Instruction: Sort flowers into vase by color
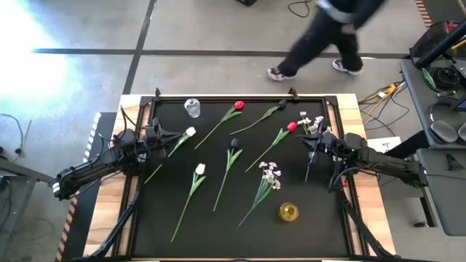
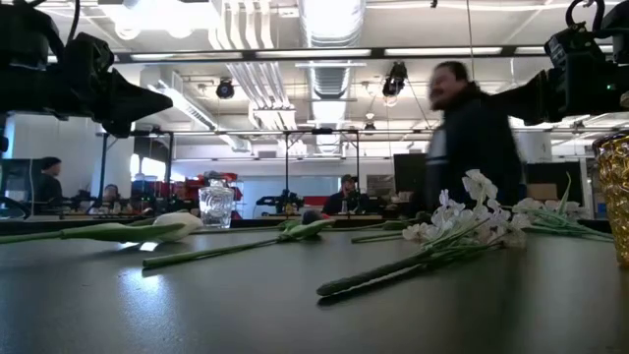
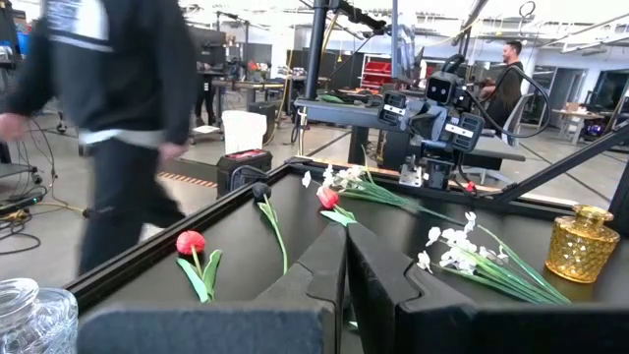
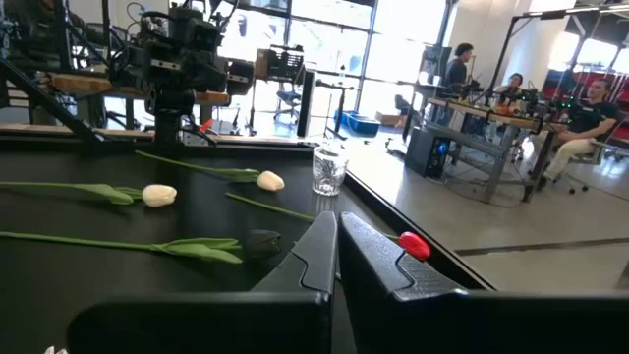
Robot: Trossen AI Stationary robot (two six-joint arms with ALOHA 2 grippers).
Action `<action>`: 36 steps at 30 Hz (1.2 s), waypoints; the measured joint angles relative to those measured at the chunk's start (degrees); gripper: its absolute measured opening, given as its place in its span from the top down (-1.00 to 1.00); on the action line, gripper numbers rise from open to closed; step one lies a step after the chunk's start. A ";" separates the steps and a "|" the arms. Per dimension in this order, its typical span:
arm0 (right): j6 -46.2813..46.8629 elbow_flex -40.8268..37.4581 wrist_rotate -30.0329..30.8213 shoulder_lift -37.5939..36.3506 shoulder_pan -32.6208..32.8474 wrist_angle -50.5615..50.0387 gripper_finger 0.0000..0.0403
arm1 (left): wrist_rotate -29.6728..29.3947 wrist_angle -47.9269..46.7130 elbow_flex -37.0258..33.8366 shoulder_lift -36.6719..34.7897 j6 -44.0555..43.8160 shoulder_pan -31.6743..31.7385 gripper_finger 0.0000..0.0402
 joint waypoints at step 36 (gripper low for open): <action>39.85 -0.02 -1.24 0.00 0.03 3.85 0.95 | 0.00 0.00 0.00 0.00 0.01 0.01 1.00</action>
